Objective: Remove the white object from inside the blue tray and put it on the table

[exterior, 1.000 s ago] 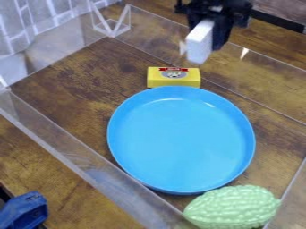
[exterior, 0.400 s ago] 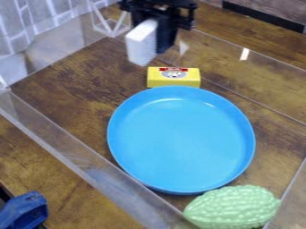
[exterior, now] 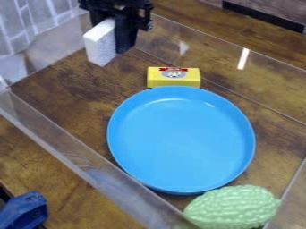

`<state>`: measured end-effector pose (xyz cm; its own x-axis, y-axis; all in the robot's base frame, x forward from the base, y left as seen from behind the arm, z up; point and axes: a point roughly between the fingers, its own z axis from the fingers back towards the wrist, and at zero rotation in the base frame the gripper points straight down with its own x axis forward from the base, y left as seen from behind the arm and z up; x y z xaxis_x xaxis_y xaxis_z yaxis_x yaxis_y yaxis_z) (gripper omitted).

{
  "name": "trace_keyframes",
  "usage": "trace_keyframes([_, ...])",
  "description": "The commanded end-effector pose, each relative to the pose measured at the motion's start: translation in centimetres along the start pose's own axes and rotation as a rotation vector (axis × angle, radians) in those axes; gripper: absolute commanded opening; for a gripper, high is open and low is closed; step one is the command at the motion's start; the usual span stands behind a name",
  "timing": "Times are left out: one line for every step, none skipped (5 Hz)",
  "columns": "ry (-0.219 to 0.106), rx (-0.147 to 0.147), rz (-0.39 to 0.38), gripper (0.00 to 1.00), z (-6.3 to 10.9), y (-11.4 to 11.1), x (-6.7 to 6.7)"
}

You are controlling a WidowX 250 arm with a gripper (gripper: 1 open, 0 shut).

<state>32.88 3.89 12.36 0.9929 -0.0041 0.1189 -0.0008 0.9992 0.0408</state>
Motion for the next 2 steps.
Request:
trace_keyframes([-0.043,0.028,0.018,0.0,0.9,1.4,0.1])
trace_keyframes([-0.025,0.038,0.019,0.0,-0.2,1.8,-0.1])
